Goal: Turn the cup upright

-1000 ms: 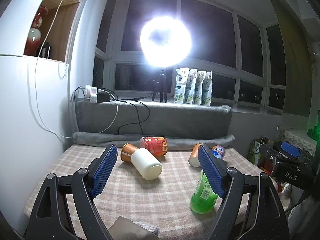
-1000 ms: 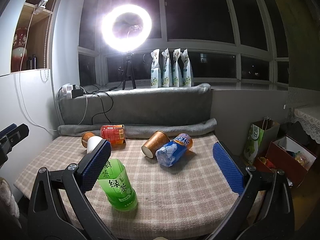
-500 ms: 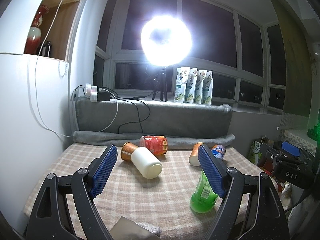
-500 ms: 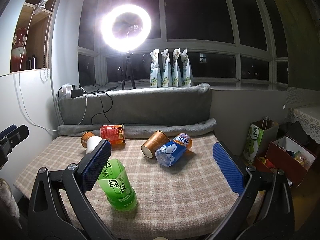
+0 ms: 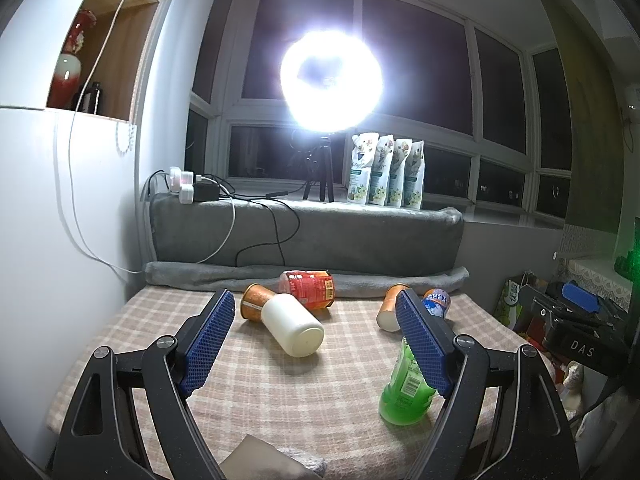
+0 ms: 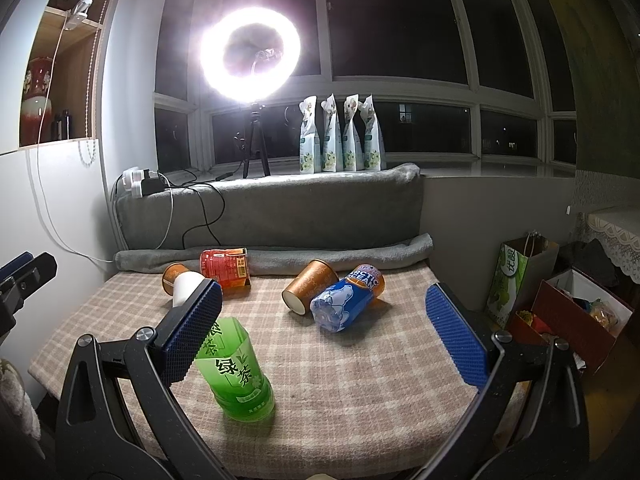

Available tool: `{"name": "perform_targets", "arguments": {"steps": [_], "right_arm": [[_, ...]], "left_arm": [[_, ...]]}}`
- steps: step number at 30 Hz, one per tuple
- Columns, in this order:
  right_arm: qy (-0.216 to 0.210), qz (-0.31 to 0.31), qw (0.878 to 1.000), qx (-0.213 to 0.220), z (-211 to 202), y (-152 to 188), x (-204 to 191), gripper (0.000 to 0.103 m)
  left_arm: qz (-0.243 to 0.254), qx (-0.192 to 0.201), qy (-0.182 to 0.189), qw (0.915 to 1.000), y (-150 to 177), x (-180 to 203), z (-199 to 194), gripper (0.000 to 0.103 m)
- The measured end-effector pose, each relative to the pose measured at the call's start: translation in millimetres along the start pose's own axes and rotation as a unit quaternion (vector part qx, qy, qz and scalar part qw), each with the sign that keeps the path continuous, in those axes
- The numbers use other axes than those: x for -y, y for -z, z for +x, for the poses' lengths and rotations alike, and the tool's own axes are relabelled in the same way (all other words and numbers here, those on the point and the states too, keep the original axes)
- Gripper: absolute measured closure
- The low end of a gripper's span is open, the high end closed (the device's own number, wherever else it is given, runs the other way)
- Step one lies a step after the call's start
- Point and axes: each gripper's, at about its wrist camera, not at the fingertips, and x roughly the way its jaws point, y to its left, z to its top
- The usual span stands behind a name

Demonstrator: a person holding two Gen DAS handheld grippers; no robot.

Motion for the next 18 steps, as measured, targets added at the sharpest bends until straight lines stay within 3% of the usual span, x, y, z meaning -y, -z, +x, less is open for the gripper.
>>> {"name": "perform_targets", "arguments": {"steps": [18], "right_arm": [[-0.002, 0.0, 1.0, -0.006, 2.2, 2.7, 1.3, 0.0]], "left_arm": [[0.006, -0.008, 0.001, 1.0, 2.3, 2.1, 1.6, 0.02]]}}
